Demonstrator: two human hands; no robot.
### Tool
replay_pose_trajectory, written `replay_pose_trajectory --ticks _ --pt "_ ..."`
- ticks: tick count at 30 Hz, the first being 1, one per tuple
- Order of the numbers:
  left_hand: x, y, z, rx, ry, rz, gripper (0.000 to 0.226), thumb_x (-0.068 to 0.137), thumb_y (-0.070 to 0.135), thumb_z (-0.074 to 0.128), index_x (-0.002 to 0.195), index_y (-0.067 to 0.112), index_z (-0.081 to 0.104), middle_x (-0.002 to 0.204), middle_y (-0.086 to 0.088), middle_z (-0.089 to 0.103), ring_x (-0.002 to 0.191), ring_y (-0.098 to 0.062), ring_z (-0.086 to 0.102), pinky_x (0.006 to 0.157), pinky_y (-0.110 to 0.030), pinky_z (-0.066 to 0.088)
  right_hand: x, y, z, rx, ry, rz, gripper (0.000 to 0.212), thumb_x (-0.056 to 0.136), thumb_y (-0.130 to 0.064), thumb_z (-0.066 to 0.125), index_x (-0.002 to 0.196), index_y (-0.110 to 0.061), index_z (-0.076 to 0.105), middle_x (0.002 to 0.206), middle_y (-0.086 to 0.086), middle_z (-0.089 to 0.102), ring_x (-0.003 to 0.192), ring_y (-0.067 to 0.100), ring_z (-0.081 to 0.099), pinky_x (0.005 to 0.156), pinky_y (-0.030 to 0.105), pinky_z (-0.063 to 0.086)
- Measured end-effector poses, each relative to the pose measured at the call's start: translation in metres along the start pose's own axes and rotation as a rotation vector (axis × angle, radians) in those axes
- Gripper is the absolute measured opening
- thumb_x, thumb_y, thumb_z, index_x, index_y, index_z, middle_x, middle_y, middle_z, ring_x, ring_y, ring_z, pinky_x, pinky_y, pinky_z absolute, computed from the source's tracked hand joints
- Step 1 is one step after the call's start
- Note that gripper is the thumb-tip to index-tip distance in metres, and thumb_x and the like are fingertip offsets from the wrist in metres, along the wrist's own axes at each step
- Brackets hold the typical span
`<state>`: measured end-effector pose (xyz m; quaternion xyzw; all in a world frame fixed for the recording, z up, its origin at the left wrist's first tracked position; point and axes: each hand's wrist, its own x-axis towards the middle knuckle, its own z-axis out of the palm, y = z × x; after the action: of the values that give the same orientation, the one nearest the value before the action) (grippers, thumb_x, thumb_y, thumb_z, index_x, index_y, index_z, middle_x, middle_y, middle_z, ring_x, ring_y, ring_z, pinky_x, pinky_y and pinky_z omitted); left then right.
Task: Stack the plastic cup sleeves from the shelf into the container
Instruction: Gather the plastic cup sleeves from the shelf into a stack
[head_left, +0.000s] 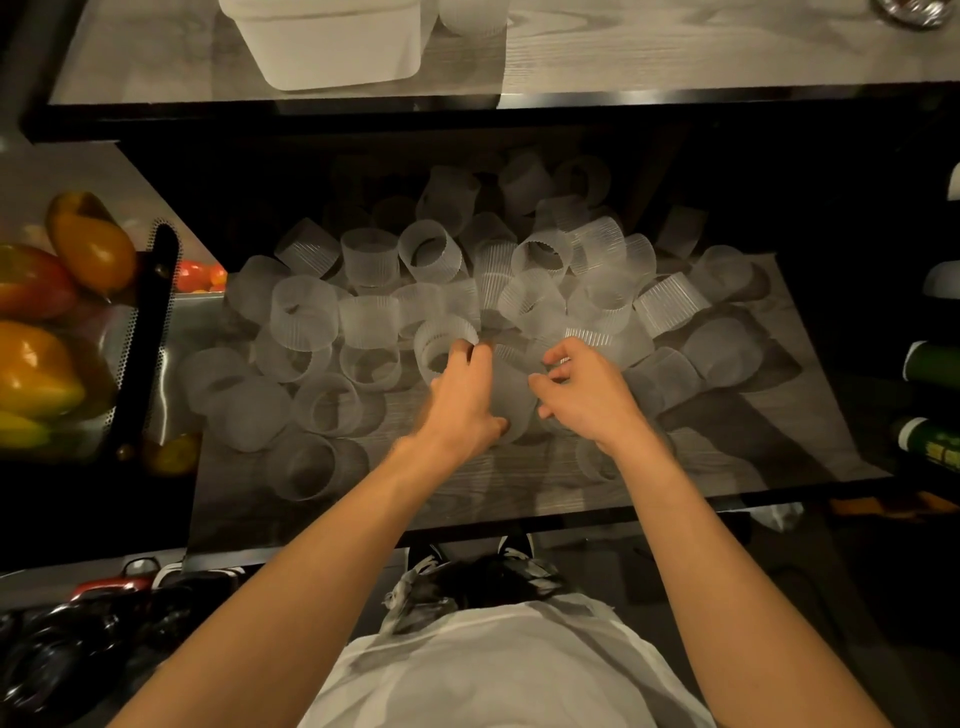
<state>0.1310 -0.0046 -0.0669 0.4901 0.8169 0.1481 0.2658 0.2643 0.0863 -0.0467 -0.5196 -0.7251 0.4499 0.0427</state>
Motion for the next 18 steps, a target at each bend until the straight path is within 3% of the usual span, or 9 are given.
replay_pose_trajectory --ticks 4,6,9,11,14,16,18 --pt "-0.004 -0.008 0.006 -0.052 0.058 0.004 0.095 0.069 0.031 0.089 0.144 0.018 0.032 0.142 -0.004 0.038 0.116 -0.03 0.057 0.086 -0.039 0.054 0.002 0.002 0.001 0.116 -0.052 0.037 0.069 0.086 -0.023 0.075 0.146 -0.013 0.041 0.088 0.003 0.07 0.088 0.022 0.073 0.09 0.05 0.058" --pt "-0.007 -0.01 0.006 -0.088 0.065 0.013 0.097 0.069 0.033 0.089 0.144 0.024 0.029 0.141 -0.002 0.038 0.113 -0.03 0.058 0.086 -0.045 0.058 0.002 0.002 0.0 0.15 -0.073 0.053 0.084 0.081 -0.021 0.079 0.152 -0.013 0.035 0.084 0.003 0.064 0.084 0.023 0.069 0.089 0.049 0.058" --pt "-0.009 -0.01 0.004 -0.125 0.067 0.036 0.1 0.069 0.031 0.089 0.145 0.031 0.024 0.141 -0.002 0.037 0.107 -0.029 0.06 0.083 -0.049 0.059 0.001 0.0 -0.002 0.154 -0.096 0.055 0.07 0.082 -0.022 0.082 0.142 -0.014 0.048 0.066 -0.01 0.055 0.067 0.01 0.058 0.078 0.04 0.054" --pt "-0.009 -0.01 0.004 -0.142 0.072 0.046 0.106 0.069 0.028 0.089 0.148 0.034 0.019 0.142 -0.004 0.038 0.106 -0.028 0.062 0.082 -0.048 0.06 0.0 0.0 -0.003 0.128 -0.082 0.041 0.058 0.083 -0.025 0.082 0.134 -0.015 0.055 0.069 -0.009 0.053 0.066 0.009 0.055 0.076 0.041 0.053" --pt "-0.01 -0.013 0.007 -0.145 0.085 0.072 0.113 0.07 0.028 0.089 0.153 0.035 0.012 0.143 -0.006 0.038 0.109 -0.029 0.062 0.081 -0.049 0.061 -0.003 -0.003 -0.005 0.039 -0.05 0.003 0.057 0.08 -0.025 0.084 0.128 -0.015 0.055 0.078 -0.009 0.055 0.068 0.008 0.056 0.071 0.037 0.053" --pt "-0.011 -0.015 0.008 -0.126 0.084 0.098 0.113 0.072 0.029 0.088 0.155 0.035 0.01 0.141 -0.005 0.038 0.109 -0.028 0.061 0.083 -0.047 0.06 -0.006 -0.005 -0.006 -0.098 -0.06 -0.037 0.061 0.078 -0.027 0.085 0.129 -0.018 0.053 0.092 -0.008 0.058 0.081 0.009 0.06 0.073 0.031 0.052" --pt "-0.012 -0.017 0.01 -0.108 0.085 0.122 0.112 0.073 0.031 0.087 0.155 0.033 0.011 0.139 -0.005 0.038 0.108 -0.027 0.059 0.084 -0.044 0.059 -0.006 -0.005 -0.004 -0.211 -0.086 -0.054 0.072 0.075 -0.032 0.086 0.136 -0.022 0.049 0.115 -0.001 0.054 0.102 0.017 0.06 0.086 0.036 0.053"
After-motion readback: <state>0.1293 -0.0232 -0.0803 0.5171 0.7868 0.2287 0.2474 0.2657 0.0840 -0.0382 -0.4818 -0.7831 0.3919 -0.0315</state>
